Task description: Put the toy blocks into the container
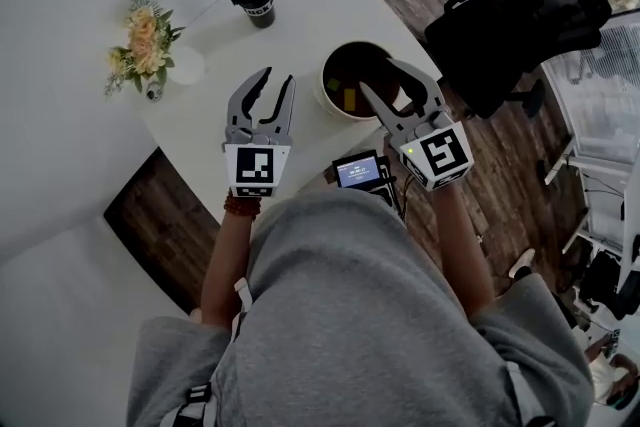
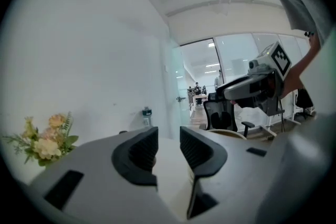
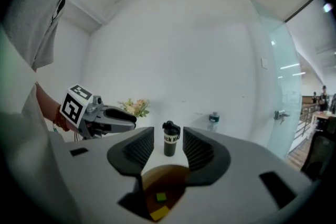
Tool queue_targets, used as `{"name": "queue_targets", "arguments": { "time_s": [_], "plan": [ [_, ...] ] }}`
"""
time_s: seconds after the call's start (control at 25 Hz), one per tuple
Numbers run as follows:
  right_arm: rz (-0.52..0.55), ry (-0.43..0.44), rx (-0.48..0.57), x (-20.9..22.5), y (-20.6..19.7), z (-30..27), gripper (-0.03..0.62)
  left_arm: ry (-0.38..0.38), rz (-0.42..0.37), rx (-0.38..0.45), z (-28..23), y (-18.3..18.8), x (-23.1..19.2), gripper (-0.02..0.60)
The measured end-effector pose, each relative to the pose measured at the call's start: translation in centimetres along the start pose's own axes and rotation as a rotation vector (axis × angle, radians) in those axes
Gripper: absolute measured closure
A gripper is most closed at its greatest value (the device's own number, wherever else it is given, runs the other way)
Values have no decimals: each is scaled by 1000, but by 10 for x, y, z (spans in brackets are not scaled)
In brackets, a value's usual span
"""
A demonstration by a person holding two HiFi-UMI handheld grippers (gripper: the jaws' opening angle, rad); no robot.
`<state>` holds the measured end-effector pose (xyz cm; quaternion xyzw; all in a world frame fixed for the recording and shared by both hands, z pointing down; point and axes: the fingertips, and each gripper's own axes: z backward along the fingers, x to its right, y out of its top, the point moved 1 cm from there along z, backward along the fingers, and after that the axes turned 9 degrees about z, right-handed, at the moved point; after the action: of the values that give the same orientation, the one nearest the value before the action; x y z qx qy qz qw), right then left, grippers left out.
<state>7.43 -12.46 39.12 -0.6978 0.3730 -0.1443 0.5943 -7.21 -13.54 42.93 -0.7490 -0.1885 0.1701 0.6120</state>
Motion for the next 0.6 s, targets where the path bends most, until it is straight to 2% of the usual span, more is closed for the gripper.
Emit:
{"name": "queue_targets", "arguments": {
  "time_s": [0.08,0.28,0.4,0.6],
  "plan": [
    [9,-8,47,-5,15,-6,441,32,-6,25,8,6,-3,469],
    [34,-11,108,-20,41,-16,449,77,26,80,24,17,-6,515],
    [34,-26,132,-28,49,-19,477,106,25,96,29,17,-8,549],
    [35,-60,143,-36,49,-18,537,129,-5,96,36,15,-4,565]
  ]
}}
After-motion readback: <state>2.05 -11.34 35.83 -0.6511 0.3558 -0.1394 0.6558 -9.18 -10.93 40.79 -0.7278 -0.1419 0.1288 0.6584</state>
